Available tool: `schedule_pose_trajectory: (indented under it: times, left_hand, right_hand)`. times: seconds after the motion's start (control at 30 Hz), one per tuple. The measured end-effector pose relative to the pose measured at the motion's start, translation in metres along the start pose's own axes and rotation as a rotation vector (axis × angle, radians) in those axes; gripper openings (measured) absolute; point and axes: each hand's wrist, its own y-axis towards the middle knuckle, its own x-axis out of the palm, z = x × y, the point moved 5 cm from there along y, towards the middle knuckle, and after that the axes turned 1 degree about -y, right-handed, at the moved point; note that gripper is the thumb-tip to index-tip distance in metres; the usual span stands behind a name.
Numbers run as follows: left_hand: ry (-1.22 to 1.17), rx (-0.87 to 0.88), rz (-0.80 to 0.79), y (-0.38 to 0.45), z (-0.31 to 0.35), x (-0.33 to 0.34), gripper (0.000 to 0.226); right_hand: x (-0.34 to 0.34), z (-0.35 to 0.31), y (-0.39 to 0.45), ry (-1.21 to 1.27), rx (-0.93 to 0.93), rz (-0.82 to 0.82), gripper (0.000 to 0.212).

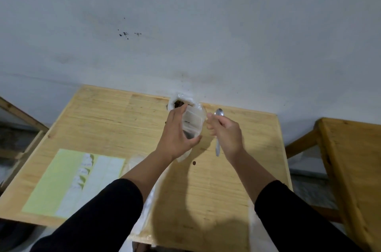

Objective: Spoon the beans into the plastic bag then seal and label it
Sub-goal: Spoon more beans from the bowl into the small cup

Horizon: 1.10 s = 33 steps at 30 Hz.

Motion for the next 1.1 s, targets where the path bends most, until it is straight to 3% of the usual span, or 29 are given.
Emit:
schedule_pose_trajectory:
  times: [0.1, 0.23, 0.3, 0.43, 0.53, 0.63, 0.8, 0.97, 1.1]
  left_hand:
    - [-0.026, 0.044, -0.045, 0.0, 0.013, -0.004, 0.1]
    - [-0.043, 0.082, -0.095, -0.001, 0.02, -0.028, 0.113]
    - [-0.053, 0.084, -0.097, -0.004, 0.017, -0.047, 0.109]
    - [-0.163, 0.05, -0.056, -0.014, 0.002, -0.094, 0.067]
    - [-0.24, -0.002, -0.016, -0.023, -0.012, -0.127, 0.035]
    - [-0.329, -0.059, 0.081, -0.033, -0.033, -0.155, 0.011]
    - [-0.462, -0.183, 0.145, -0.051, -0.063, -0.179, 0.006]
    - [-0.395, -0.052, 0.05, -0.063, -0.056, -0.19, 0.022]
    - [-0.381, 0.015, -0.068, -0.069, -0.054, -0.194, 0.021]
  right_hand:
    - [0.01, -0.021, -0.003, -0.024, -0.035, -0.031, 0.012]
    - [0.016, -0.043, -0.009, -0.081, -0.054, -0.01, 0.015]
    - [0.025, -0.054, -0.017, -0.117, -0.055, -0.019, 0.011]
    - [0.058, -0.072, -0.039, -0.206, -0.058, -0.046, 0.01]
    - [0.083, -0.083, -0.061, -0.141, -0.039, -0.059, 0.008]
    - [0.104, -0.084, -0.086, 0.042, -0.054, -0.045, 0.029]
    - [0.124, -0.074, -0.118, 0.113, -0.143, 0.035, 0.03]
    - [0.126, -0.082, -0.129, 0.027, -0.208, 0.159, 0.021]
    - [0.129, -0.089, -0.131, -0.031, -0.242, 0.123, 0.016]
